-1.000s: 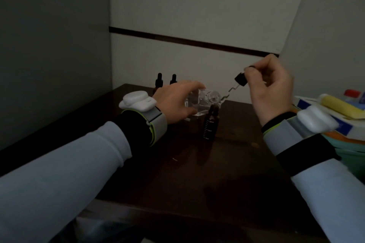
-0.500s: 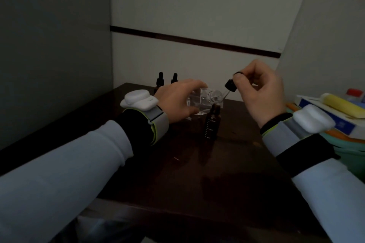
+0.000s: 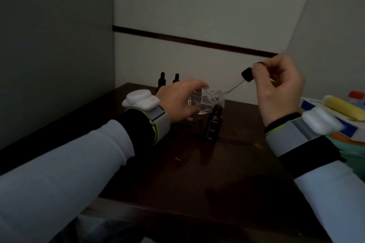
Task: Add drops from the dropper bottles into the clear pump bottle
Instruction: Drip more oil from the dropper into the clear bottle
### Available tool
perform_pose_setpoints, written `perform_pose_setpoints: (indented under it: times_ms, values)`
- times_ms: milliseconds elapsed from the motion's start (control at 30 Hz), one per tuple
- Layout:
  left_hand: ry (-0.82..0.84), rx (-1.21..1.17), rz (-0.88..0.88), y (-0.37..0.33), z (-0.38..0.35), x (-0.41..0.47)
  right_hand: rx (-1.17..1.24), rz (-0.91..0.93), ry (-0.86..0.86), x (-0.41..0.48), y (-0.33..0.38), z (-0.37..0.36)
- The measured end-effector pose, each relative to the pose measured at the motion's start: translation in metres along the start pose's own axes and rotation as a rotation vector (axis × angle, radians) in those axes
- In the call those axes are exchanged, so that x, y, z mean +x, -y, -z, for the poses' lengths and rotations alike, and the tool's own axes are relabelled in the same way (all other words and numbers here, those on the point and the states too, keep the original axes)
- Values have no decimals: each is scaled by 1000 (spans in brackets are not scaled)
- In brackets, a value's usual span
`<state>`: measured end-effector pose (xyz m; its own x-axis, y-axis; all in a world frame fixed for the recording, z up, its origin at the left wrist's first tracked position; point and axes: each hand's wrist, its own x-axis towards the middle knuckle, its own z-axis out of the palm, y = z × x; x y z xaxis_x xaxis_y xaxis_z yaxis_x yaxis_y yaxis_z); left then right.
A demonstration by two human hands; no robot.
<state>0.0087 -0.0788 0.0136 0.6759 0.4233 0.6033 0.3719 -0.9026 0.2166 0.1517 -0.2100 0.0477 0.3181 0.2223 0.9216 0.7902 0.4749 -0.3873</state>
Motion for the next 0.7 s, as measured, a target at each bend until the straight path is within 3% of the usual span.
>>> perform_pose_setpoints:
  times_ms: [100,367,700]
  values:
    - [-20,-7,-9,0,-1,0,23,-18,-17,0,-1,-1]
    - [-119,-23,-61,-1,-1,0,-61,-38,232,-11,-8,-12]
    - [-120,-12,-62,-1,-1,0,-79,-53,263,-11,-9,-13]
